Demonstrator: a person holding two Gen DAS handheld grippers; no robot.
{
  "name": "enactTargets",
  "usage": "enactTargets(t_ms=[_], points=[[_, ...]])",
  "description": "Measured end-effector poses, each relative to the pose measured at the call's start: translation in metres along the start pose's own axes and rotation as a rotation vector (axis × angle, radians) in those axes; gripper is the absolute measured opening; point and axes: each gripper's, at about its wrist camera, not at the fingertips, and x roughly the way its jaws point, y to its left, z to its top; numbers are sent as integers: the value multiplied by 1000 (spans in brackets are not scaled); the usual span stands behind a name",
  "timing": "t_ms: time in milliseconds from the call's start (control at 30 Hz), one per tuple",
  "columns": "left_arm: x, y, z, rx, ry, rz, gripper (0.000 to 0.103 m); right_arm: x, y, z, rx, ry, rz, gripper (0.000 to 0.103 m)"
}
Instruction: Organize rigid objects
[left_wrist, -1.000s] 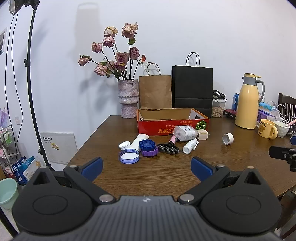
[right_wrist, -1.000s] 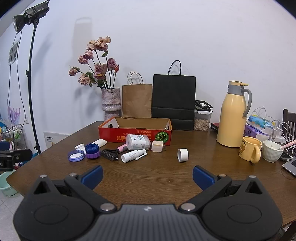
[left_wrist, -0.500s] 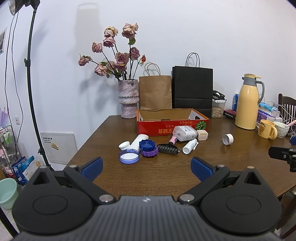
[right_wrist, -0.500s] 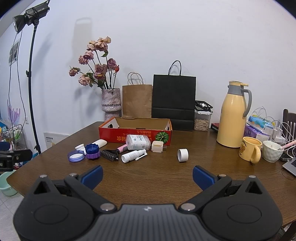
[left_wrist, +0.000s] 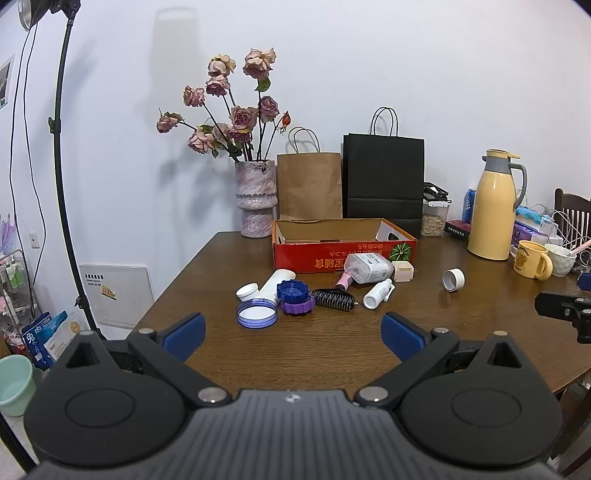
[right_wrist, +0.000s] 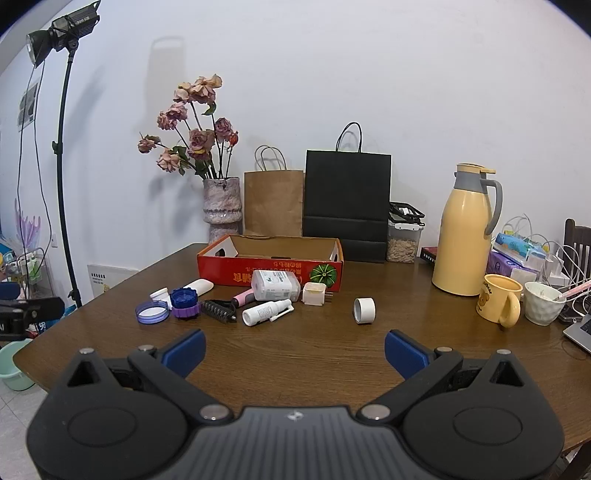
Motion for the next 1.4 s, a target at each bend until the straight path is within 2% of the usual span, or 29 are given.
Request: enactTargets(t_ms=[1067, 1400], points=[[0, -3, 6, -7, 1, 2, 103, 0, -3, 8, 6, -2, 1, 103], [28, 3, 9, -24, 19, 5, 103, 25, -8, 6, 13, 18, 1, 103]])
